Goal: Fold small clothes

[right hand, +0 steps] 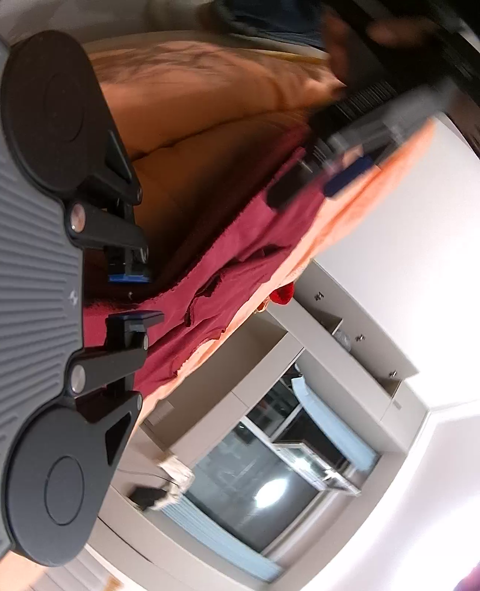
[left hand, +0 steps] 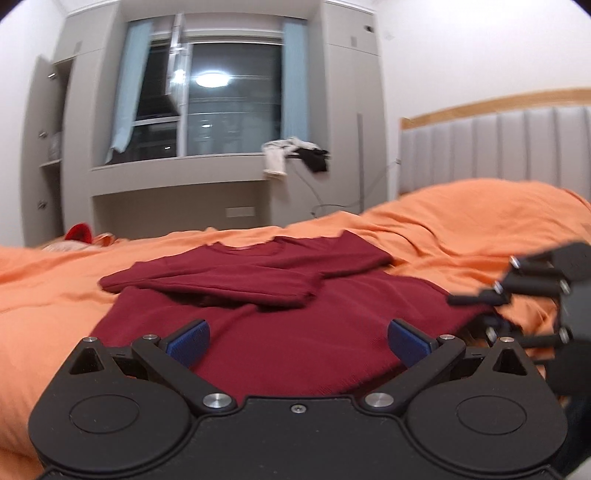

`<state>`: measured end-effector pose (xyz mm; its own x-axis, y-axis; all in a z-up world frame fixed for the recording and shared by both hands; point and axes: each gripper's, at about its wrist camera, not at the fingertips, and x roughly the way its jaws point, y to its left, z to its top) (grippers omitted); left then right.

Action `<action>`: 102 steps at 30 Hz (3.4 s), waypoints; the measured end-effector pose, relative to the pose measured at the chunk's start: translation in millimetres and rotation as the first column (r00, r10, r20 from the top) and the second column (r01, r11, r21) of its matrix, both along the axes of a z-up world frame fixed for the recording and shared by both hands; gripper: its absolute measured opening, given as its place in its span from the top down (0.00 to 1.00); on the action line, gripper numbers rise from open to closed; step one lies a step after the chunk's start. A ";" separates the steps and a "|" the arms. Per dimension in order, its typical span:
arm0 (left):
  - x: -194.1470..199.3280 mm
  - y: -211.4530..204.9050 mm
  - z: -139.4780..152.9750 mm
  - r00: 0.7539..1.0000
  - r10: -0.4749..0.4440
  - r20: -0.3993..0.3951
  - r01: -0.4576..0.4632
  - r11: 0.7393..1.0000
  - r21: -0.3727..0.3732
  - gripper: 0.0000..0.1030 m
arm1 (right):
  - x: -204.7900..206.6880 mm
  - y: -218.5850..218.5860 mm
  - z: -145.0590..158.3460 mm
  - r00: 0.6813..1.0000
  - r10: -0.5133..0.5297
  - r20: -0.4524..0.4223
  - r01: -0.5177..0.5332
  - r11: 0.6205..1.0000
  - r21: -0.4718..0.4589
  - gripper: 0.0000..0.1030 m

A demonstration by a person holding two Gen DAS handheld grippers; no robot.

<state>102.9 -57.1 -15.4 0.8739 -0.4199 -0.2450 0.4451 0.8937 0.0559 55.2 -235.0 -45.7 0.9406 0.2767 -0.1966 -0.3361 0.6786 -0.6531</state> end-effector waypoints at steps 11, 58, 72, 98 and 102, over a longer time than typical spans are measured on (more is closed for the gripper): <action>-4.2 -39.1 -29.4 0.999 -0.017 0.027 0.009 0.963 0.269 0.01 | -2.0 -42.1 40.7 0.989 0.049 -0.137 -0.012 0.965 0.261 0.86; -8.6 41.5 -10.7 0.852 0.512 0.106 -0.521 0.815 0.252 0.72 | -19.0 -38.5 54.7 0.993 -0.086 -0.078 0.105 0.953 0.283 0.81; -18.6 41.2 -5.2 0.852 0.498 0.159 -0.523 0.817 0.243 0.59 | -19.7 -24.2 24.0 0.980 -0.142 -0.137 0.155 0.983 0.093 0.57; -24.4 37.5 -6.8 0.850 0.458 0.261 -0.523 0.798 0.300 0.93 | -16.3 -11.2 6.3 0.985 -0.168 -0.040 0.167 0.985 -0.031 0.91; -30.0 38.0 0.6 0.834 0.461 0.303 -0.537 0.806 0.250 0.94 | -22.4 -9.4 8.6 0.979 -0.187 0.082 0.192 0.979 -0.062 0.93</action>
